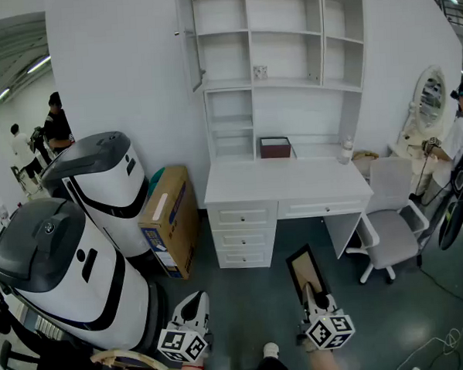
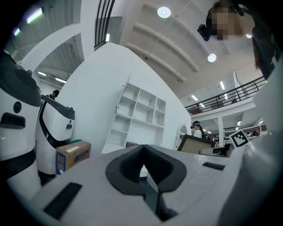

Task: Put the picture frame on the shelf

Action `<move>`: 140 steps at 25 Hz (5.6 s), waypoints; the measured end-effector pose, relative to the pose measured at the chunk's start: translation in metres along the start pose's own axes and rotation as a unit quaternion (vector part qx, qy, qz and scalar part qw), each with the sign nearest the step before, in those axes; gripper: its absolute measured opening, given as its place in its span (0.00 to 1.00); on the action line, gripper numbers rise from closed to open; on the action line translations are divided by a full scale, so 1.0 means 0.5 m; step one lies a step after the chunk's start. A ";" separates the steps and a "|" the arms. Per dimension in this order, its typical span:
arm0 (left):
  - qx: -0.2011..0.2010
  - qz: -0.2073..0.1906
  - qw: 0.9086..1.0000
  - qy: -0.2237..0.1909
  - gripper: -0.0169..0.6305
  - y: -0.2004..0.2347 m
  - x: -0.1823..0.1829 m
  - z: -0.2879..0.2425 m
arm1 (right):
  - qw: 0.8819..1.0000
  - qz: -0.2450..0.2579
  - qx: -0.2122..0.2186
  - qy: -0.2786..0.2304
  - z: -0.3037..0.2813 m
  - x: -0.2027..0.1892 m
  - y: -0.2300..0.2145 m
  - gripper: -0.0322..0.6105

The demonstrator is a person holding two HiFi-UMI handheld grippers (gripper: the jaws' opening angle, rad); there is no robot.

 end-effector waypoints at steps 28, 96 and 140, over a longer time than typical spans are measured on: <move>-0.009 0.006 1.000 0.010 0.03 0.032 0.047 -0.517 | 0.998 0.010 0.058 0.021 -0.400 0.172 -0.238 0.07; -0.086 -0.007 0.996 0.005 0.03 0.688 0.315 -1.441 | 0.999 -0.005 0.026 -0.043 -1.560 0.492 -0.276 0.07; -0.043 0.019 0.999 0.004 0.03 0.812 0.332 -1.525 | 0.994 0.039 -0.103 -0.012 -1.825 0.629 -0.287 0.07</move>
Point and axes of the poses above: the fingertips, and each gripper's own axes: z backward along the fingers, y to its left, x out of its top, the point moved 3 cm from there along z, backward along the fingers, and after that the axes turned 10 degrees about y, right-handed, at the moved point
